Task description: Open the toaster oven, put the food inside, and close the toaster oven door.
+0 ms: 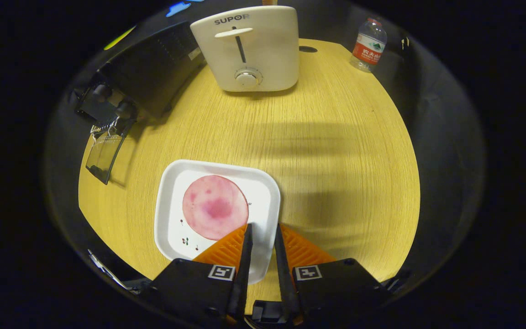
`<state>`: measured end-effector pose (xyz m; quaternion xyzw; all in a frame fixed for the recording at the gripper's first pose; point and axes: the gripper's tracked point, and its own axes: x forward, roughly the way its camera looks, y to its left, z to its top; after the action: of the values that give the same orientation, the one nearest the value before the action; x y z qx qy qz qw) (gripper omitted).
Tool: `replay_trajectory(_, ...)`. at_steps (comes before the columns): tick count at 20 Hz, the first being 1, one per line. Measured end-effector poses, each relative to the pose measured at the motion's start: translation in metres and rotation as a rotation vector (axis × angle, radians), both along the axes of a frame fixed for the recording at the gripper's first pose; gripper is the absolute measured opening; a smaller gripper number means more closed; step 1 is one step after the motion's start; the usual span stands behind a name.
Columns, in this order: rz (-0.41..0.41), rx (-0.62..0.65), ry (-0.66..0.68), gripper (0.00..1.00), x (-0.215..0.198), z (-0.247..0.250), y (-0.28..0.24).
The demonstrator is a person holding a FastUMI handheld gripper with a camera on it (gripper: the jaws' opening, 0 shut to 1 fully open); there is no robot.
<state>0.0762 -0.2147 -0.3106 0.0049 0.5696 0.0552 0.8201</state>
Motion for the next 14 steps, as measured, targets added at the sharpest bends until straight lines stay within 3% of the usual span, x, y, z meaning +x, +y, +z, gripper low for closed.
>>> replay_trajectory(1, 0.004, -0.006, -0.001, 0.33, 0.001, 0.0, 0.0)
replay_trajectory(3, 0.002, -0.026, 0.004, 0.33, 0.0, 0.006, 0.0)
replay_trajectory(4, 0.002, -0.029, 0.007, 0.19, 0.002, 0.0, 0.0)
replay_trajectory(6, 0.02, -0.039, 0.006, 0.19, 0.002, -0.005, 0.002)
replay_trajectory(8, 0.046, -0.007, 0.005, 0.05, 0.0, 0.0, 0.006)
replay_trajectory(10, 0.041, 0.023, 0.019, 0.02, -0.005, -0.001, 0.008)
replay_trajectory(14, -0.053, 0.109, 0.036, 0.02, -0.017, -0.001, 0.012)
